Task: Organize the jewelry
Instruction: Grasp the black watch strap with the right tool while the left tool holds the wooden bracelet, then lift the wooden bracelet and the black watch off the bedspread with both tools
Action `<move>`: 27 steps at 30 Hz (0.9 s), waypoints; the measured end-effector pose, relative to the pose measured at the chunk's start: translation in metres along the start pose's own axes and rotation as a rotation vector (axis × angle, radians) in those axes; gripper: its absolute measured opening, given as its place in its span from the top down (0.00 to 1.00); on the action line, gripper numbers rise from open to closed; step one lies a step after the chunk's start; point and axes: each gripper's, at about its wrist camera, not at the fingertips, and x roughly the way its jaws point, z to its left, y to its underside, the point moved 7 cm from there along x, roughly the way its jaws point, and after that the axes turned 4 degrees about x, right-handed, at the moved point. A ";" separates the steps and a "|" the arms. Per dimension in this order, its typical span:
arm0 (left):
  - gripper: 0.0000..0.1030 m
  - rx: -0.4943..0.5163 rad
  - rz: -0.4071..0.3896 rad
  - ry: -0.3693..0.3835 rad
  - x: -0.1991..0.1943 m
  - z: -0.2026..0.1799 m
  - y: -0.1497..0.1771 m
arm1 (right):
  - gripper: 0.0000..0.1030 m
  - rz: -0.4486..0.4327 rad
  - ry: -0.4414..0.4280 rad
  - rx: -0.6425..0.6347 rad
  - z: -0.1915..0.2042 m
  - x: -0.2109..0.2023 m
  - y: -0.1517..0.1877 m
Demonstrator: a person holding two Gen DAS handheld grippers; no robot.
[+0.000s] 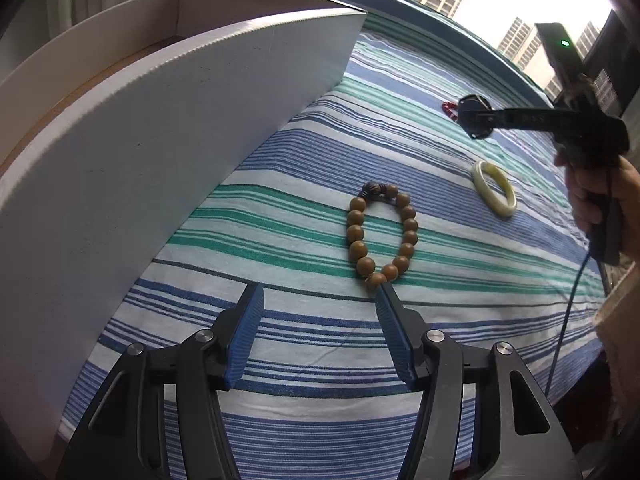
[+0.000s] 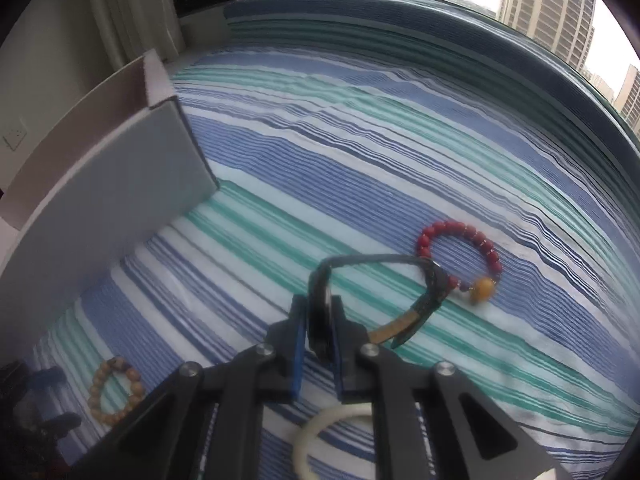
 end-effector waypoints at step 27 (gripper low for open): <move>0.52 0.423 0.081 -0.061 0.063 -0.055 -0.057 | 0.62 -0.050 -0.046 0.018 0.046 -0.111 0.174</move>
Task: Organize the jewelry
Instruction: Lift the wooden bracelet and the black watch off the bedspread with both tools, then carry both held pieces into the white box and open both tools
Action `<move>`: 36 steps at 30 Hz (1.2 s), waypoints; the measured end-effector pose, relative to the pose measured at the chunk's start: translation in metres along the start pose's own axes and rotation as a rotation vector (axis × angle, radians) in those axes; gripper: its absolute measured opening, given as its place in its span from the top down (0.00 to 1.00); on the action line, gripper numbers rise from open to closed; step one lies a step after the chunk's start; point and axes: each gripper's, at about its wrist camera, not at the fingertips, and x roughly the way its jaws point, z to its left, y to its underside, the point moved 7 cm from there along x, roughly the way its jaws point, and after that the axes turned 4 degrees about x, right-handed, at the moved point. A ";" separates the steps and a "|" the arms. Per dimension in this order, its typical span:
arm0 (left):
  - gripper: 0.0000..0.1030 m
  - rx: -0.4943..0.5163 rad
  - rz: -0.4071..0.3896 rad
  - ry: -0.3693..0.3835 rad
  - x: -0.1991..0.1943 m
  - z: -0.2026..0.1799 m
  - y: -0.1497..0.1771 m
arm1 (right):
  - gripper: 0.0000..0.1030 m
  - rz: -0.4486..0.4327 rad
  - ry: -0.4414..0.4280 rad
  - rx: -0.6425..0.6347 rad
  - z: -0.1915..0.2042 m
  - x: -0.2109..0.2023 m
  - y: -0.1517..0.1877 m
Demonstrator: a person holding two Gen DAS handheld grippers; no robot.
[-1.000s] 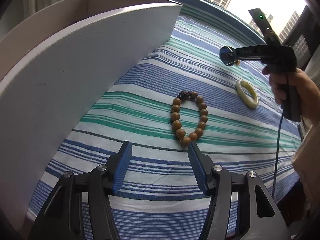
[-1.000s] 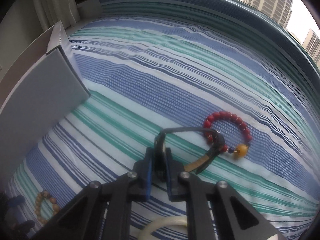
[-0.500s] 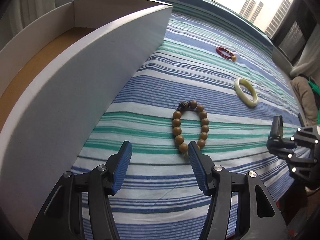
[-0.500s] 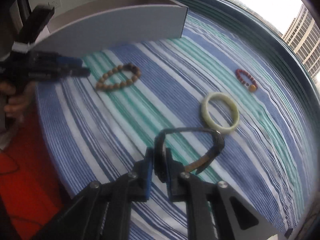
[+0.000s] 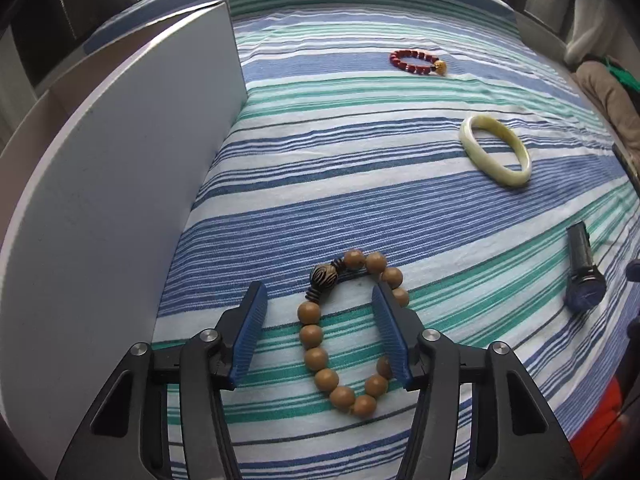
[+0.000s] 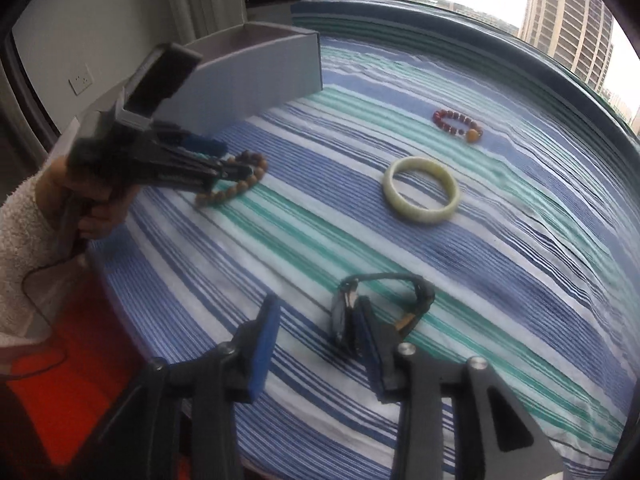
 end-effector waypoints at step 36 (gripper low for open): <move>0.90 -0.271 -0.198 0.231 -0.124 -0.003 0.027 | 0.58 0.136 0.093 -0.044 -0.008 0.045 -0.003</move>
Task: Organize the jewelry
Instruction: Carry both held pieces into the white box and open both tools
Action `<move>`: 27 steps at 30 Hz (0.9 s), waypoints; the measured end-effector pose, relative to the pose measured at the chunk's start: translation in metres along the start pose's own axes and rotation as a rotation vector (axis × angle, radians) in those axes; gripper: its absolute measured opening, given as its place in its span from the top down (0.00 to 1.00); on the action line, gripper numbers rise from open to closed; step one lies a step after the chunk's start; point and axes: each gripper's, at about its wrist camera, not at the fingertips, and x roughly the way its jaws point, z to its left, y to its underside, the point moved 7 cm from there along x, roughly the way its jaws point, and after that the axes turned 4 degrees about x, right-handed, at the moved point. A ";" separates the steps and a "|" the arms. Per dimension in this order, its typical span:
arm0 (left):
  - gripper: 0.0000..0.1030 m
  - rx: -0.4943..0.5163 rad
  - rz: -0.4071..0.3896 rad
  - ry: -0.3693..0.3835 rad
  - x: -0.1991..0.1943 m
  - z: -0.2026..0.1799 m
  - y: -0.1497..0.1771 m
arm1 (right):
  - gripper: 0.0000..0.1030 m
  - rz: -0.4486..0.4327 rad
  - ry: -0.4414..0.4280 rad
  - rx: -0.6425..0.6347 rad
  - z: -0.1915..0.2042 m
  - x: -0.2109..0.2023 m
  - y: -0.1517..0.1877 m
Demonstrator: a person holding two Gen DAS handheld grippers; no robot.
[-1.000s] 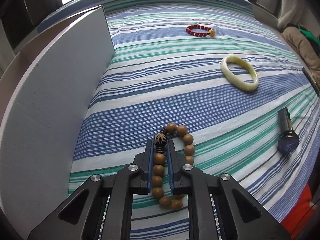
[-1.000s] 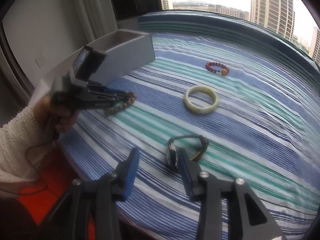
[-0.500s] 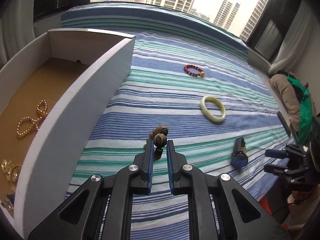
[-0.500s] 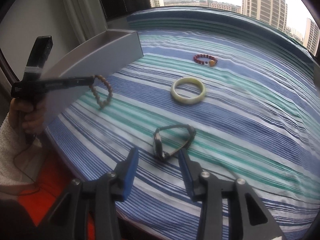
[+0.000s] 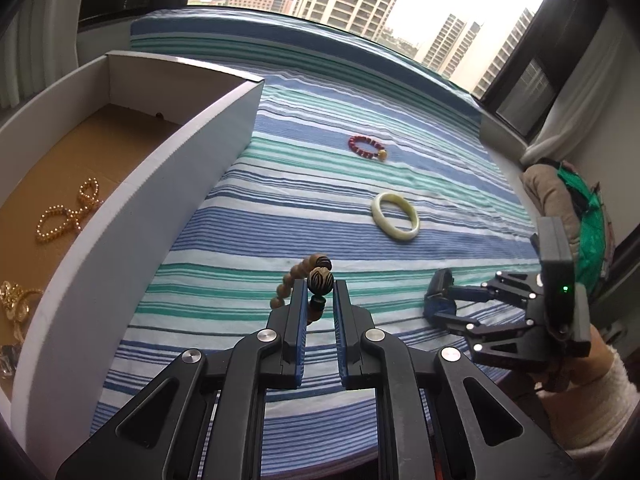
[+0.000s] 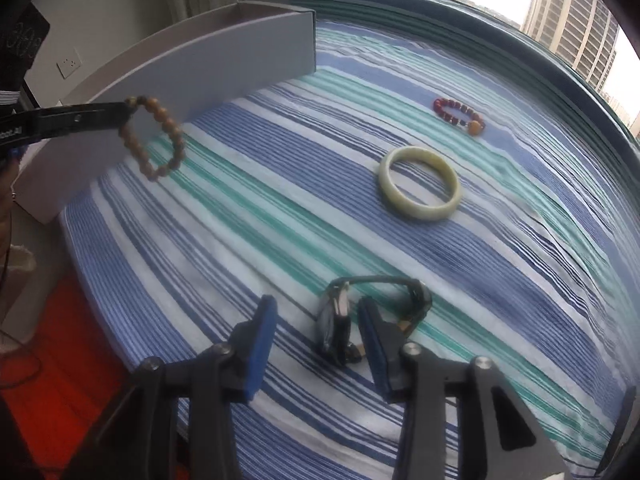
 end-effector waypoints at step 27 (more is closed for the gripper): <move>0.90 -0.283 -0.268 -0.165 -0.157 0.143 -0.060 | 0.89 -0.359 -0.274 -0.261 0.156 -0.104 -0.232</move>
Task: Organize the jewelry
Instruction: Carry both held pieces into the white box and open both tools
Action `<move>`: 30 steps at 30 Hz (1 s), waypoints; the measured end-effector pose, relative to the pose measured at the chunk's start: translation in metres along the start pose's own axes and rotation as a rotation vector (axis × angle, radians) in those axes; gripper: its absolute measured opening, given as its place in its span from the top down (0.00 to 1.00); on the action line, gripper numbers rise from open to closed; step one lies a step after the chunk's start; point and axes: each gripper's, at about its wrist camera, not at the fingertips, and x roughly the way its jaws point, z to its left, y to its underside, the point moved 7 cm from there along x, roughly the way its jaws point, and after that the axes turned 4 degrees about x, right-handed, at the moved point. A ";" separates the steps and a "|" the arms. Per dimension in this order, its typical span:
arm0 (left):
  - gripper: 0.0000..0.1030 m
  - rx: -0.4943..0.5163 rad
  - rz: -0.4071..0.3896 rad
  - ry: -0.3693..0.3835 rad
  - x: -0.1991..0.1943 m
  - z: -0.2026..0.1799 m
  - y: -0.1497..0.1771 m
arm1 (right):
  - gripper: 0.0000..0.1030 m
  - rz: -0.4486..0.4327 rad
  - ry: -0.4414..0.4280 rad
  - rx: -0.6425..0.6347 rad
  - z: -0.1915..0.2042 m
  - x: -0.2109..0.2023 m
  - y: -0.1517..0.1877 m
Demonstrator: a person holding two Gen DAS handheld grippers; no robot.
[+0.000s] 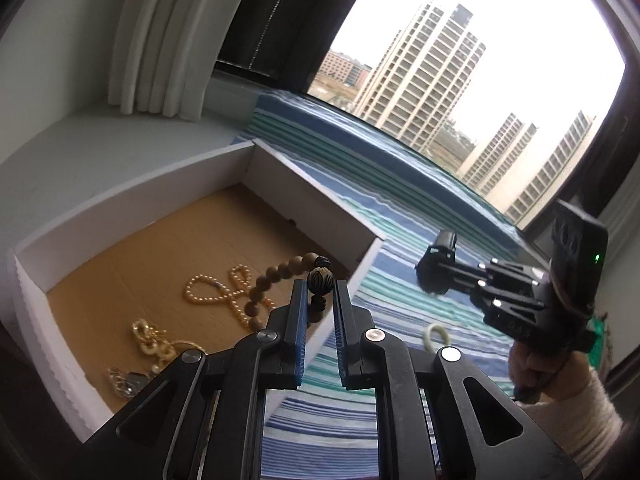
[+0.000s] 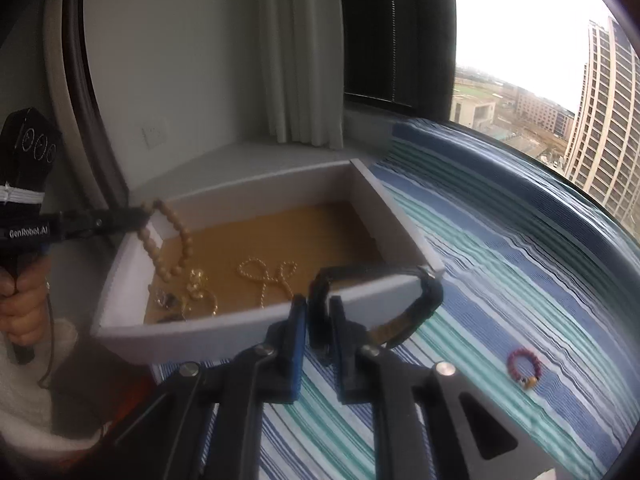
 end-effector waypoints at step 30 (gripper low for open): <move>0.10 0.080 0.027 -0.167 0.055 -0.025 0.069 | 0.35 0.034 0.171 0.237 -0.067 0.014 0.120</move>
